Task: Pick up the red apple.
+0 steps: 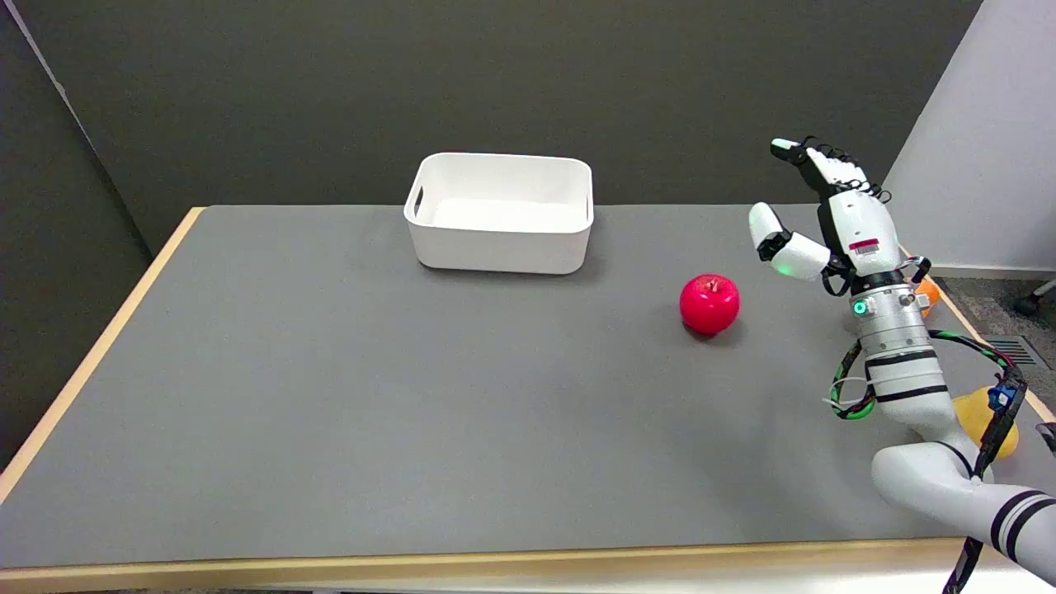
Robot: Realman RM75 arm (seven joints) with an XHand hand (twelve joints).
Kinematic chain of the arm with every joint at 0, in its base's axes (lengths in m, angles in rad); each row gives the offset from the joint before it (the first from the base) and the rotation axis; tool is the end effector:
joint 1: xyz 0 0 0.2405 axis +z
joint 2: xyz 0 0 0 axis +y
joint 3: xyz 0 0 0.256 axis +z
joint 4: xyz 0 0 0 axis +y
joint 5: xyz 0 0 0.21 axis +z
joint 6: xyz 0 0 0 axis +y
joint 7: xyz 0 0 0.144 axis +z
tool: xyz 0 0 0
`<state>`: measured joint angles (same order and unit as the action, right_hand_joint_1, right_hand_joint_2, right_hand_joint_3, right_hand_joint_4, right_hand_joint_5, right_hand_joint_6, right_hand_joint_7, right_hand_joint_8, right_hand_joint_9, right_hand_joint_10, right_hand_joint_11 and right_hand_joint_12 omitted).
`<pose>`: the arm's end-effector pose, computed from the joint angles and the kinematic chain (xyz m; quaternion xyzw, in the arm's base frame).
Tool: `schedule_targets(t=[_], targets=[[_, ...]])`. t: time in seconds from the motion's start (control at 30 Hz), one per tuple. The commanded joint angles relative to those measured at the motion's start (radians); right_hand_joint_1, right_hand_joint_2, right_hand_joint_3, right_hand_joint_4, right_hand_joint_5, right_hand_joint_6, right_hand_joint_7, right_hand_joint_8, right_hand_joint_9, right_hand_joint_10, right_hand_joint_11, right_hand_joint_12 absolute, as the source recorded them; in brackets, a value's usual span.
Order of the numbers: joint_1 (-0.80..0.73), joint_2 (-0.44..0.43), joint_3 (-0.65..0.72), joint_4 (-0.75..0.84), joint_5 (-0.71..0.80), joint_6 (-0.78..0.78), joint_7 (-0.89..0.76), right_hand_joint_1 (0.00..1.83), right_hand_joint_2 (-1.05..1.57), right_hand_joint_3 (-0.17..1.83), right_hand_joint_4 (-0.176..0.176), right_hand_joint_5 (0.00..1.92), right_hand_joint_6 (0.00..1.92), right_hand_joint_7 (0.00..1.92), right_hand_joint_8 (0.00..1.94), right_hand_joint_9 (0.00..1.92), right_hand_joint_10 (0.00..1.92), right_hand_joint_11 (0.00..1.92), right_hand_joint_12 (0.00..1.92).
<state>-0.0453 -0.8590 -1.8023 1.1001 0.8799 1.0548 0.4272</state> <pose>-0.2315 -0.2910 0.4658 0.6318 0.0465 0.3359 0.6971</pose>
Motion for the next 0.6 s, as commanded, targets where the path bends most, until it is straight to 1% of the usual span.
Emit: schedule_targets(t=[0.03,0.17,0.27,0.37,0.6], targets=[[0.008,0.004,0.004,0.009,-0.016,-0.019,0.003,0.24,0.70,1.01,0.090,0.22,0.48,0.30,0.34,0.20,0.65,0.11,1.15],[0.004,0.009,-0.001,0.022,-0.026,-0.028,0.003,0.24,0.70,1.01,0.090,0.22,0.48,0.30,0.34,0.20,0.65,0.11,1.15],[0.002,0.040,-0.022,0.038,-0.028,-0.047,0.003,0.24,0.70,1.01,0.091,0.22,0.48,0.30,0.34,0.20,0.65,0.11,1.15],[-0.014,0.051,-0.039,0.060,-0.022,-0.018,0.001,0.25,0.69,1.00,0.092,0.23,0.49,0.31,0.35,0.20,0.66,0.12,1.15],[-0.052,0.044,-0.031,0.084,-0.028,-0.011,-0.008,0.25,0.69,1.00,0.092,0.23,0.49,0.32,0.36,0.20,0.66,0.12,1.16]])
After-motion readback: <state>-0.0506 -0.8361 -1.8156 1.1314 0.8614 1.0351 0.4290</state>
